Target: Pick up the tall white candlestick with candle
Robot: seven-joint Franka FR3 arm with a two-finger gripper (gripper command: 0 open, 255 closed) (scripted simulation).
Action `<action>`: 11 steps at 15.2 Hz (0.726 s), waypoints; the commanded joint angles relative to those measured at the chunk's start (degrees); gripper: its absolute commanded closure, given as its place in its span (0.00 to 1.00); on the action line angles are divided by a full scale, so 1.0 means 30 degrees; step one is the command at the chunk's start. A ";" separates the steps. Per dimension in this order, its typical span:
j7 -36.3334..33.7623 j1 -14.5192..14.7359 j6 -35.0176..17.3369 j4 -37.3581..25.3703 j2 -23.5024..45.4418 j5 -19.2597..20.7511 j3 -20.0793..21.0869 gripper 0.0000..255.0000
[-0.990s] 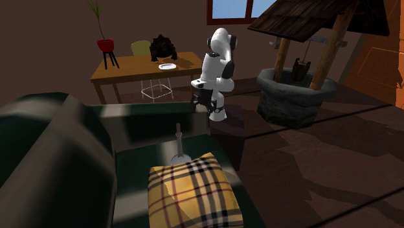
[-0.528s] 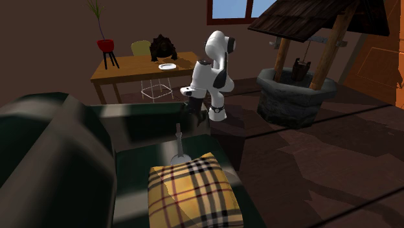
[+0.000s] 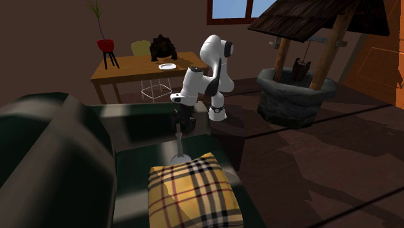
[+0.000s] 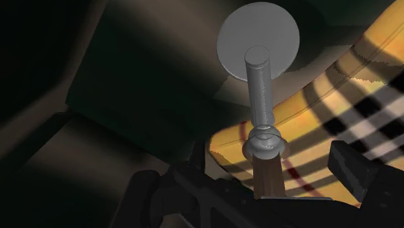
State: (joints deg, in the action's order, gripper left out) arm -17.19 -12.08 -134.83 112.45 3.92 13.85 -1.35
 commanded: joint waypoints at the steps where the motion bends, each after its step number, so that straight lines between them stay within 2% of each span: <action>1: -0.0155 -0.0019 -0.0497 0.0247 0.0221 0.0109 -0.0030 0.00; 7: -0.0404 -0.0029 -0.1333 0.0773 0.0547 0.0305 -0.0068 0.00; 8: -0.0399 -0.0031 -0.1333 0.0781 0.0539 0.0304 -0.0069 1.00; 11: -0.0391 -0.0035 -0.1336 0.0801 0.0520 0.0301 -0.0072 1.00</action>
State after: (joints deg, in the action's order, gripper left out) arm -18.36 -12.17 -138.85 114.81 5.45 14.75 -1.55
